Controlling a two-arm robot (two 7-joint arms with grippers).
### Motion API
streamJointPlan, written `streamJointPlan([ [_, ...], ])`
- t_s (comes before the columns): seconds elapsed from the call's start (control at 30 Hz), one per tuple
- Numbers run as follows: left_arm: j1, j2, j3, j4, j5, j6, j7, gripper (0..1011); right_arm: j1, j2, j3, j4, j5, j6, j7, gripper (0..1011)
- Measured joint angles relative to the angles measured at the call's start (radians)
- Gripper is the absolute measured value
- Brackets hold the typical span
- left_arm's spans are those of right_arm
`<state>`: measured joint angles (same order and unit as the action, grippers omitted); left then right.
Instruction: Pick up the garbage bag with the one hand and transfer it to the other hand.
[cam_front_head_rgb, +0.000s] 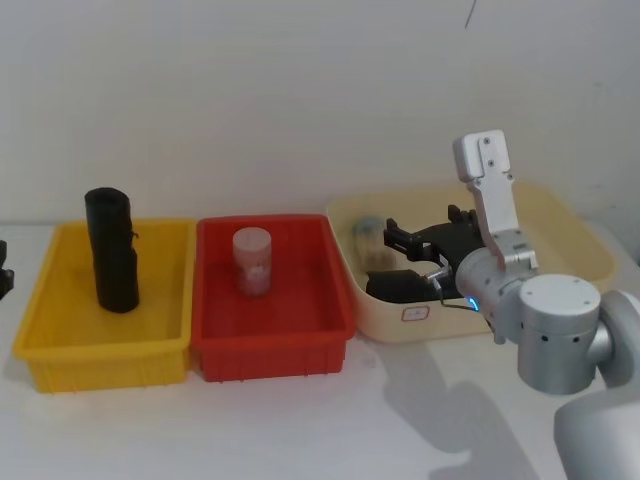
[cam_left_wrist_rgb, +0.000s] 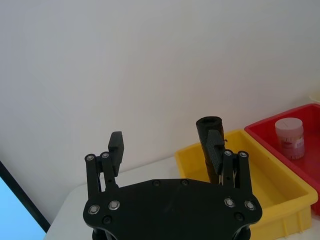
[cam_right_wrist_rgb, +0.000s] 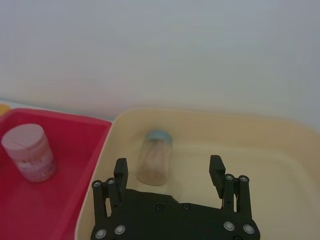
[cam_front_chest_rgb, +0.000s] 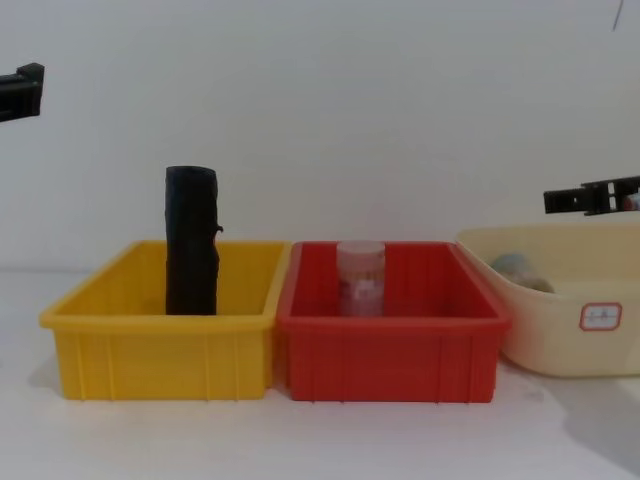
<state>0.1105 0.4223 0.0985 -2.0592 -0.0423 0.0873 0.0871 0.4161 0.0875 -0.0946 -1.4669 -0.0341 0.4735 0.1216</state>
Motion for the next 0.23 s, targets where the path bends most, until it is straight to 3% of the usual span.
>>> streamJointPlan([
  [0.23, 0.0, 0.0, 0.0, 0.0, 0.0, 0.0, 0.0, 1001, -0.015, -0.004, 0.007, -0.025, 0.011, -0.011, 0.015, 1000],
])
